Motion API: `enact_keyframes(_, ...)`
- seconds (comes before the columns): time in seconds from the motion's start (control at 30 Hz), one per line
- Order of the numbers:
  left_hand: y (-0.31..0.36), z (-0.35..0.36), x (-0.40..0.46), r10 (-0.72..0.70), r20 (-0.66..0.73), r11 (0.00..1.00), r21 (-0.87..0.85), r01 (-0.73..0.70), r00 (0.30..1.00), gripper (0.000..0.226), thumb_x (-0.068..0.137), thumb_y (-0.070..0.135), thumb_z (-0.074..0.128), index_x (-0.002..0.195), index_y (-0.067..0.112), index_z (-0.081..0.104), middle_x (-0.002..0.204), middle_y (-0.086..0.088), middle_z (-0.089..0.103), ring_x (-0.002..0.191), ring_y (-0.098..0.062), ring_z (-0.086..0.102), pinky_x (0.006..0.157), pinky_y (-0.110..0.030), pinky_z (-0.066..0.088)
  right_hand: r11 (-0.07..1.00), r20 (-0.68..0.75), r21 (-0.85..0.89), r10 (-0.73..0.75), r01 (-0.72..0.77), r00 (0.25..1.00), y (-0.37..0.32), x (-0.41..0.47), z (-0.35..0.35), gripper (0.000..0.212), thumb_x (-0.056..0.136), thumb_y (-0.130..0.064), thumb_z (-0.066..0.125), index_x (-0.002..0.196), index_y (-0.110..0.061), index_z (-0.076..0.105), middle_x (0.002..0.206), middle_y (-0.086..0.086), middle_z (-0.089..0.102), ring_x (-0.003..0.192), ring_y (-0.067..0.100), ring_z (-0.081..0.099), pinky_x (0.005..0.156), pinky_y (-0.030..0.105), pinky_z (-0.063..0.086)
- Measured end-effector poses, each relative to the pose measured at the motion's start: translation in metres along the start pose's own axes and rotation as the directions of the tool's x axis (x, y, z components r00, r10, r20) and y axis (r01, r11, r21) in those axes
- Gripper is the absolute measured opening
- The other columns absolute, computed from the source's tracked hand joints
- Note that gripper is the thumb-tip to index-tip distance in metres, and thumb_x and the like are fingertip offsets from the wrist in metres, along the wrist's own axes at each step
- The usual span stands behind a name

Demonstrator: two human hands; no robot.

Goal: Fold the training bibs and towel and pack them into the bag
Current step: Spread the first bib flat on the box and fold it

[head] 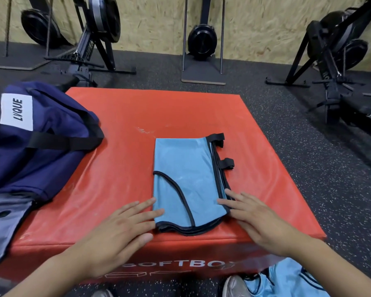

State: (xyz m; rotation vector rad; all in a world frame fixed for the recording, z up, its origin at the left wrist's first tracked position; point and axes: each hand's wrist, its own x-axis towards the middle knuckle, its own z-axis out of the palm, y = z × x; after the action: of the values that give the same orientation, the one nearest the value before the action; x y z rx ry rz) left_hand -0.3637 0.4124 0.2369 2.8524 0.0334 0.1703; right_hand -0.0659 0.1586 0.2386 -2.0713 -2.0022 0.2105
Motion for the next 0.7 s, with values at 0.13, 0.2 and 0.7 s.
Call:
enact_keyframes(0.13, 0.011, -0.012, -0.005, -0.176, -0.023, 0.905, -0.397, 0.153, 0.984, 0.055, 0.094, 0.071, 0.044, 0.133, 0.037, 0.062, 0.148, 0.028, 0.044, 0.145, 0.005, 0.026, 0.121, -0.030, 0.025, 0.975, -0.036, 0.218, 0.048, -0.039, 0.998, -0.013, -0.006, -0.015, 0.023, 0.095, -0.027, 0.064, 0.116, -0.036, 0.066, 0.144, -0.026, 0.050, 0.145, 0.001, 0.032, 0.122, 0.044, 0.024)
enact_keyframes(0.2, 0.021, -0.026, -0.007, -0.221, -0.019, 0.804, -0.569, 0.172, 0.975, 0.055, 0.087, 0.077, 0.048, 0.124, 0.042, 0.068, 0.139, 0.026, 0.056, 0.139, 0.004, 0.040, 0.117, -0.026, 0.031, 0.929, -0.029, 0.358, 0.110, -0.092, 0.994, -0.026, -0.007, -0.029, 0.021, 0.091, -0.033, 0.072, 0.112, -0.036, 0.071, 0.128, -0.023, 0.063, 0.136, 0.000, 0.045, 0.119, 0.035, 0.028)
enact_keyframes(0.7, -0.005, -0.008, 0.090, -0.555, -0.078, 0.681, -0.614, 0.399, 0.828, 0.055, 0.084, 0.056, 0.058, 0.130, 0.026, 0.061, 0.115, 0.014, 0.063, 0.102, 0.002, 0.057, 0.104, -0.035, 0.043, 0.755, -0.198, 0.540, 0.544, -0.373, 0.815, -0.004, 0.070, -0.018, 0.038, 0.086, -0.003, 0.071, 0.110, -0.032, 0.068, 0.113, -0.022, 0.068, 0.107, -0.015, 0.056, 0.098, 0.015, 0.042)
